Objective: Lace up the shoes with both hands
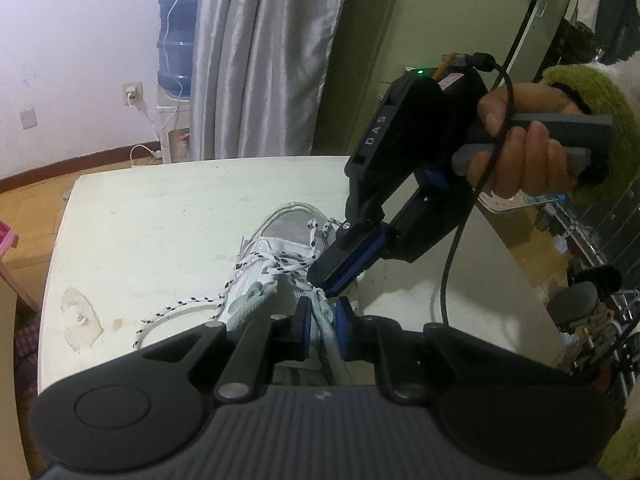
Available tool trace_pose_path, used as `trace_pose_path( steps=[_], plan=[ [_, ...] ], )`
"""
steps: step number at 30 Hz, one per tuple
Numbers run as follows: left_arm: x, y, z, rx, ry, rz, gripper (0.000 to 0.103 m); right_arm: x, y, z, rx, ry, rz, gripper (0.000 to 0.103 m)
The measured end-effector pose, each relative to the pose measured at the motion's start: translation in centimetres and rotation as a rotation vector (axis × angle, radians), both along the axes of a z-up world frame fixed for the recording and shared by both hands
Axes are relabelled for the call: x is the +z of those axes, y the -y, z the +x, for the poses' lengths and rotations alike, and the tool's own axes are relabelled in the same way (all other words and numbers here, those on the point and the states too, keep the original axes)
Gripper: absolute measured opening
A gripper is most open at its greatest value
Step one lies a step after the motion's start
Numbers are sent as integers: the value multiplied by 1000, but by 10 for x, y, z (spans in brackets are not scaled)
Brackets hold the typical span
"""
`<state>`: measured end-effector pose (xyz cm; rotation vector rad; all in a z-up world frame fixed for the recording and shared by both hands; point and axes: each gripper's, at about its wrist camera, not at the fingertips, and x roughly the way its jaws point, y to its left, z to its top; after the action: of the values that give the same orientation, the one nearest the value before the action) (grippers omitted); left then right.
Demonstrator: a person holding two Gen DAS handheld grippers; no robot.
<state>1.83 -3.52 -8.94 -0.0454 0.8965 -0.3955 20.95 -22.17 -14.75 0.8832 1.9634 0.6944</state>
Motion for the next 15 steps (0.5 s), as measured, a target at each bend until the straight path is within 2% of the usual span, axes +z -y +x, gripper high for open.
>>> trace_pose_path(
  steps=[6, 11, 15],
  plan=[
    [0, 3, -1, -12, 11, 17, 14, 0, -1, 2, 4, -41, -16, 6],
    [-1, 6, 1, -25, 22, 35, 14, 4, -6, 1, 32, -54, -24, 16],
    [-1, 7, 1, -29, 28, 43, 14, 5, -8, 0, 40, -41, -40, 17]
  ],
)
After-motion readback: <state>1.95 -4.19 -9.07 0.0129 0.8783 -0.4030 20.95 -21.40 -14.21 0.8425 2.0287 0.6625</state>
